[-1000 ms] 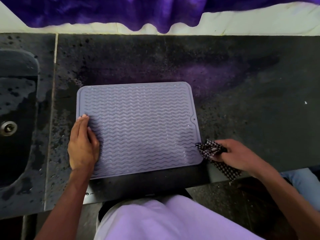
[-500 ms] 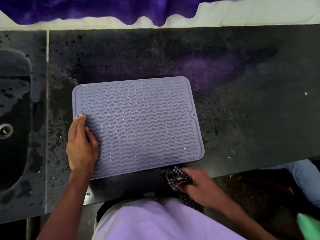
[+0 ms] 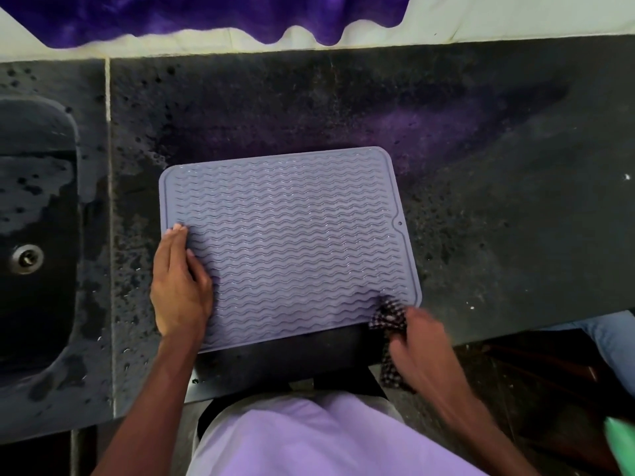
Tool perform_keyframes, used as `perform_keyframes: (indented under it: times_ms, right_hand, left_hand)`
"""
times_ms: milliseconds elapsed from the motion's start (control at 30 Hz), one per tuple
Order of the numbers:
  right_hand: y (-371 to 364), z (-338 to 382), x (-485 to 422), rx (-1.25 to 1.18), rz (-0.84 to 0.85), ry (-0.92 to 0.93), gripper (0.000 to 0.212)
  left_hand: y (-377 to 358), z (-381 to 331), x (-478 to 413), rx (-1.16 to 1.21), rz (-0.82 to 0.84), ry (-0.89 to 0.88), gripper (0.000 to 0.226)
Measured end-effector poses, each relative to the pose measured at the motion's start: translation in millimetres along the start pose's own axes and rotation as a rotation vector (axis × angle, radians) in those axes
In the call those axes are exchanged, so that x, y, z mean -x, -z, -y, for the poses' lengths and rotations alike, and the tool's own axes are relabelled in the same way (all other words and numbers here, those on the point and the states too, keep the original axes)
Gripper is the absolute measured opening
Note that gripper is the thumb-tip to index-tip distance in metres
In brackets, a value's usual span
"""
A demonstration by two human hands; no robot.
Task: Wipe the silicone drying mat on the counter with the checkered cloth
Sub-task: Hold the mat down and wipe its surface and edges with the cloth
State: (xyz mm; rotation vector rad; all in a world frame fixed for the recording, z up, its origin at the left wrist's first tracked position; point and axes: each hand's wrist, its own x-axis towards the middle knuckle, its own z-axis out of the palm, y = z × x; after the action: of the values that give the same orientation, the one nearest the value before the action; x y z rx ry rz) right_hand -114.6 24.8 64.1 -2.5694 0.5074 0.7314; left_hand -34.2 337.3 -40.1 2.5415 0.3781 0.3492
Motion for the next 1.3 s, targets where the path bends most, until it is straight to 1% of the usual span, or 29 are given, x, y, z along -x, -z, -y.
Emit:
perform_keyframes:
  times_ms: [67,100,133,167,200,233,300,367,467,533,633,733,800,900,1000,1067,1167,1233,1300]
  right_hand:
    - [-16,19,6,-0.086,0.099,0.073,0.026]
    - [-22,30,8,-0.178,0.201,0.093,0.023]
    - [-28,41,10,-0.297,0.338,0.106,0.018]
    - [-33,51,12,-0.411,0.469,0.110,0.016]
    - [-36,61,14,-0.515,0.566,0.116,0.015]
    - [-38,67,16,-0.601,0.628,0.117,0.014]
    - [-39,71,17,-0.768,0.685,0.091,0.016]
    - [-34,72,12,-0.846,0.673,0.052,0.019]
    - [-26,72,0,-0.850,0.553,0.039,0.029]
    - [-24,81,-11,-0.883,0.487,0.037,0.024]
    - [-22,110,-35,-0.867,0.367,0.107,0.018]
    - [-19,164,-66,-0.765,0.268,0.251,0.025]
    - [-21,207,-90,-0.615,0.234,0.354,0.031]
    - [-27,270,-125,-0.345,0.171,0.502,0.032]
    - [-39,316,-150,-0.172,0.124,0.521,0.043]
    - [-47,331,-156,-0.090,0.124,0.493,0.040]
    - [-58,334,-151,-0.035,0.149,0.479,0.023]
    - [-63,326,-138,-0.069,0.165,0.509,0.023]
    - [-70,312,-119,-0.046,0.185,0.543,0.025]
  left_hand:
    - [0,1,0,0.006,0.000,-0.005,0.039]
    - [0,2,0,0.009,0.002,-0.002,0.039]
    - [0,3,0,0.011,0.004,0.001,0.039]
    - [0,3,0,0.012,0.006,0.000,0.039]
    - [0,2,0,0.016,0.005,-0.005,0.039]
    - [0,2,0,0.024,0.002,-0.011,0.039]
    - [0,2,-2,0.049,0.006,-0.027,0.038]
    - [5,2,-4,0.097,0.012,-0.021,0.038]
    - [20,2,-4,0.149,-0.043,0.049,0.035]
    - [33,7,2,0.142,-0.098,0.073,0.031]
    - [48,16,13,0.162,-0.089,0.127,0.027]
    - [56,22,25,0.186,-0.039,0.152,0.024]
    - [58,24,28,0.195,-0.020,0.169,0.021]
    - [59,24,29,0.186,0.001,0.166,0.023]
    - [62,24,25,0.225,0.025,0.238,0.029]
    - [65,23,21,0.289,0.036,0.326,0.037]
    - [71,23,17,0.369,0.071,0.403,0.045]
    - [76,23,15,0.390,0.086,0.403,0.046]
    - [79,22,13,0.402,0.099,0.391,0.048]
